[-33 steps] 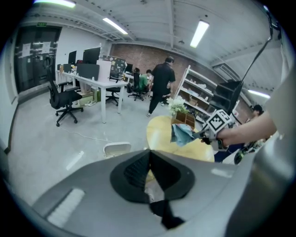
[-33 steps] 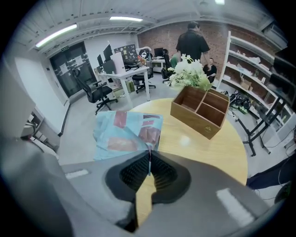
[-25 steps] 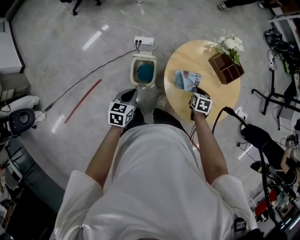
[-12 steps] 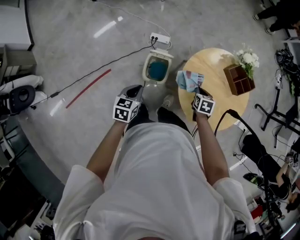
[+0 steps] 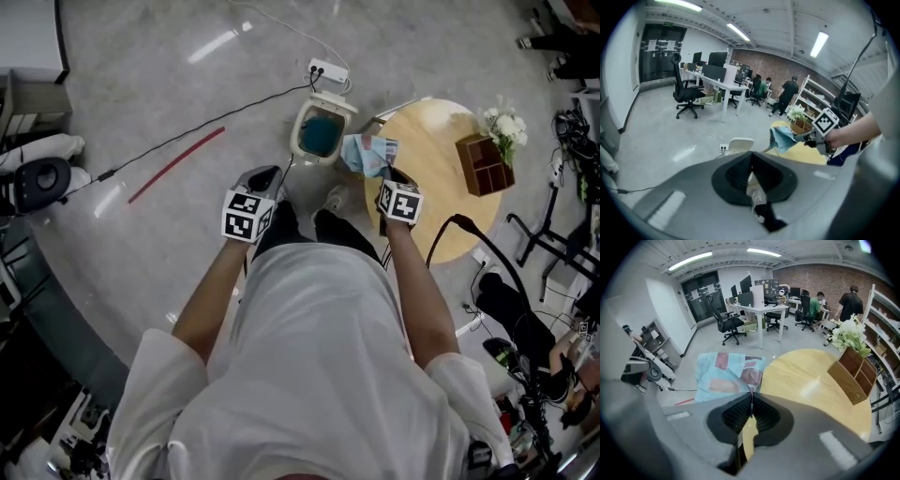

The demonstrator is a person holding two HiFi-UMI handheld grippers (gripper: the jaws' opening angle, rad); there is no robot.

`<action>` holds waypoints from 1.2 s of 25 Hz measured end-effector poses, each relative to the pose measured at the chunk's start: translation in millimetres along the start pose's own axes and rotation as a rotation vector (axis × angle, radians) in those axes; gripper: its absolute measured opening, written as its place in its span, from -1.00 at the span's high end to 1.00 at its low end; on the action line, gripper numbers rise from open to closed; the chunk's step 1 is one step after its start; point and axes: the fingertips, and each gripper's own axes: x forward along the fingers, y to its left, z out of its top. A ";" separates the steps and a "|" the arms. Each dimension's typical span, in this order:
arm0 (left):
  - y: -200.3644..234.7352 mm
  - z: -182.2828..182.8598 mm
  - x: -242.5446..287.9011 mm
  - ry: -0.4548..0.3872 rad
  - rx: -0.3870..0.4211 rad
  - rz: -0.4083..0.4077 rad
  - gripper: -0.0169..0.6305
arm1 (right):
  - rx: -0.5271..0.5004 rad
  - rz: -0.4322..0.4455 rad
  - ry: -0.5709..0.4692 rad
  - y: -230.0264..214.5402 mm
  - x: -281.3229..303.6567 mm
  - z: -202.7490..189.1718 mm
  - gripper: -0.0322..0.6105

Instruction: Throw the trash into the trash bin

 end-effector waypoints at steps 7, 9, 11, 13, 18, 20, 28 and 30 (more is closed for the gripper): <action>23.1 -9.0 -7.5 -0.004 -0.035 0.039 0.94 | -0.043 0.051 0.015 24.9 18.9 -0.7 0.89; 31.1 -12.0 -10.4 -0.004 -0.044 0.053 0.94 | -0.041 0.077 0.011 33.3 24.3 -0.2 0.89; 39.1 -14.6 -14.4 -0.002 -0.054 0.065 0.93 | -0.039 0.104 0.006 43.7 27.9 1.8 0.89; 46.7 -16.9 -18.9 0.002 -0.063 0.074 0.93 | -0.044 0.128 0.009 55.2 32.8 2.2 0.89; 62.0 -19.3 -24.0 0.006 -0.078 0.088 0.93 | -0.051 0.168 0.026 79.5 45.0 4.6 0.89; 68.5 -19.0 -24.9 0.006 -0.083 0.095 0.94 | -0.054 0.177 0.032 86.8 50.7 5.7 0.89; 88.9 -17.2 -24.2 0.011 -0.090 0.103 0.94 | -0.033 0.171 0.053 96.0 69.8 6.4 0.89; 94.6 -15.8 -21.8 0.011 -0.085 0.107 0.94 | -0.026 0.170 0.058 96.4 77.5 5.4 0.89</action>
